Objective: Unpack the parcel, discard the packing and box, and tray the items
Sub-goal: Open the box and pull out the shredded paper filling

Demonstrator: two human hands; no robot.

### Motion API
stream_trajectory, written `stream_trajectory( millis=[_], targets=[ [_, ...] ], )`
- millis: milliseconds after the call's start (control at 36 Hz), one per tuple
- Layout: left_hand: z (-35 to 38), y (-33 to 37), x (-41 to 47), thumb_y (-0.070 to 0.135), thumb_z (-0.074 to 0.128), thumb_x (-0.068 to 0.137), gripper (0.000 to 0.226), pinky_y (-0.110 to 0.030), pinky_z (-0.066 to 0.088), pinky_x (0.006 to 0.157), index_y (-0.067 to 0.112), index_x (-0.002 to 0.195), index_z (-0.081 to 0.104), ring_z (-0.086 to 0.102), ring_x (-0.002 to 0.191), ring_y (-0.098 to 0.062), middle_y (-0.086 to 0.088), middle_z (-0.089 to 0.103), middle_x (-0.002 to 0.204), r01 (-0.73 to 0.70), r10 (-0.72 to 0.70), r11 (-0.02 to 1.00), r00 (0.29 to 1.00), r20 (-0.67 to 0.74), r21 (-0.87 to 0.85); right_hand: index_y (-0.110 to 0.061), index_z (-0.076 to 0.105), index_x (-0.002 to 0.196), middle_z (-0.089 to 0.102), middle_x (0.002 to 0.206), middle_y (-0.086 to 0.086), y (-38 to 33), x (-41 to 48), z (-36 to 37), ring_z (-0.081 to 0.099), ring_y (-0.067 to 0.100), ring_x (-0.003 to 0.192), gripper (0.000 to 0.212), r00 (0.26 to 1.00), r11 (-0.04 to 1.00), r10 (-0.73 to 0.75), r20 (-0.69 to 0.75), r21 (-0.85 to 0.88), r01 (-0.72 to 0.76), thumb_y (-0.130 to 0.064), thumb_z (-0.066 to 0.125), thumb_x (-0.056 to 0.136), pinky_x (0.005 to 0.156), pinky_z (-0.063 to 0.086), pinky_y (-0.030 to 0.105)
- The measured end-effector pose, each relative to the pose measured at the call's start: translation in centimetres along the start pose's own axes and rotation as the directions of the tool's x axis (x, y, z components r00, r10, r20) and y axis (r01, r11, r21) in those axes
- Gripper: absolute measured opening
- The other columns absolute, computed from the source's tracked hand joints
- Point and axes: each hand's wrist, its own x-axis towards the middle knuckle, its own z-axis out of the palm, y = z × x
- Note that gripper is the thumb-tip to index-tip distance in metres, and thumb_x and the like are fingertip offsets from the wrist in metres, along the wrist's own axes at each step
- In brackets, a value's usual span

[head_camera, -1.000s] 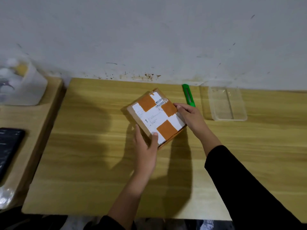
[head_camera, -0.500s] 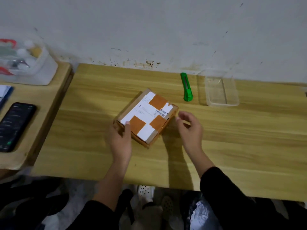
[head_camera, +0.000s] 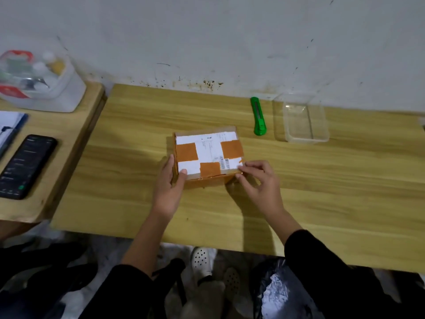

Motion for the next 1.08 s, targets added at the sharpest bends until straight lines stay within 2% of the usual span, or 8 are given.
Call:
stream_trajectory(
  millis=[139,250,361,556,639,750,861,1083],
  targets=[
    [0.1,-0.3,-0.9,0.022,0.058,0.090,0.065,-0.030,0.027,0.114,0.017,0.146,0.026,0.028,0.138,-0.006,0.009,0.026,0.150,-0.114,0.112,0.990,0.993,0.030,0.088,-0.006,0.073,0.094,0.054,0.094,0.003,0.0,-0.4,-0.3,0.058,0.021,0.088,0.020,0.997,0.998,-0.064,0.044,-0.016,0.065,-0.012,0.074,0.075,0.080,0.051,0.025],
    [0.3,-0.6,-1.2,0.024,0.061,0.087,0.068,-0.031,0.028,0.114,0.022,0.145,0.027,0.024,0.141,-0.007,0.009,0.024,0.153,-0.151,0.149,0.982,0.988,0.027,0.110,-0.008,0.074,0.090,0.060,0.093,0.010,0.1,0.8,-0.5,0.057,0.014,0.093,0.016,0.978,0.986,-0.157,0.136,-0.036,0.163,-0.017,0.072,0.077,0.084,0.045,0.015],
    [0.0,-1.2,-0.8,0.015,0.063,0.085,0.064,-0.034,0.029,0.114,0.014,0.142,0.035,0.023,0.142,-0.009,0.006,0.025,0.151,-0.277,0.279,0.945,0.960,0.011,0.172,-0.008,0.075,0.090,0.065,0.088,0.009,-0.2,1.7,-0.3,0.053,0.013,0.086,0.018,0.944,0.970,-0.227,0.238,-0.030,0.241,-0.021,0.068,0.079,0.078,0.046,0.024],
    [0.0,-1.3,-0.7,0.008,0.061,0.086,0.048,-0.021,0.026,0.113,0.004,0.132,0.049,0.026,0.140,-0.015,-0.011,0.031,0.151,-0.396,0.403,0.889,0.915,0.017,0.231,-0.013,0.075,0.086,0.067,0.084,0.004,-0.5,2.0,0.1,0.059,0.017,0.083,0.013,0.946,0.974,-0.190,0.264,-0.069,0.215,-0.020,0.070,0.076,0.076,0.047,0.033],
    [0.2,-1.3,-0.7,0.009,0.060,0.087,0.038,-0.022,0.029,0.111,0.003,0.125,0.056,0.032,0.138,-0.018,-0.007,0.032,0.149,-0.398,0.414,0.882,0.910,-0.009,0.253,-0.015,0.075,0.085,0.068,0.084,0.002,-0.7,2.3,0.1,0.064,0.023,0.086,0.011,0.941,0.974,-0.168,0.295,-0.095,0.204,-0.020,0.071,0.075,0.079,0.041,0.032],
    [0.3,-1.2,-0.8,0.009,0.057,0.089,0.033,-0.004,0.025,0.106,0.001,0.121,0.059,0.033,0.136,-0.012,-0.001,0.031,0.147,-0.411,0.435,0.862,0.900,-0.018,0.296,-0.017,0.076,0.086,0.068,0.085,0.001,-1.2,2.6,0.1,0.063,0.018,0.084,0.013,0.922,0.972,-0.177,0.345,-0.086,0.219,-0.022,0.071,0.075,0.082,0.042,0.035],
    [0.2,-1.4,-0.7,0.012,0.056,0.089,0.031,-0.010,0.023,0.110,0.001,0.117,0.062,0.039,0.134,-0.024,-0.006,0.044,0.139,-0.470,0.506,0.780,0.862,0.025,0.413,-0.015,0.075,0.088,0.068,0.084,0.003,-1.7,3.0,0.8,0.061,0.019,0.080,0.013,0.902,0.972,-0.185,0.390,-0.064,0.227,-0.022,0.072,0.077,0.076,0.050,0.038],
    [-0.3,-0.8,0.4,0.025,0.049,0.090,0.036,-0.013,0.032,0.105,-0.001,0.105,0.069,0.052,0.120,-0.017,-0.014,0.067,0.115,-0.521,0.581,0.640,0.809,0.087,0.565,-0.008,0.074,0.087,0.067,0.080,0.008,-2.6,3.3,1.6,0.060,0.023,0.075,0.011,0.900,0.954,-0.230,0.370,-0.098,0.284,-0.015,0.069,0.079,0.072,0.046,0.027]
  ],
)
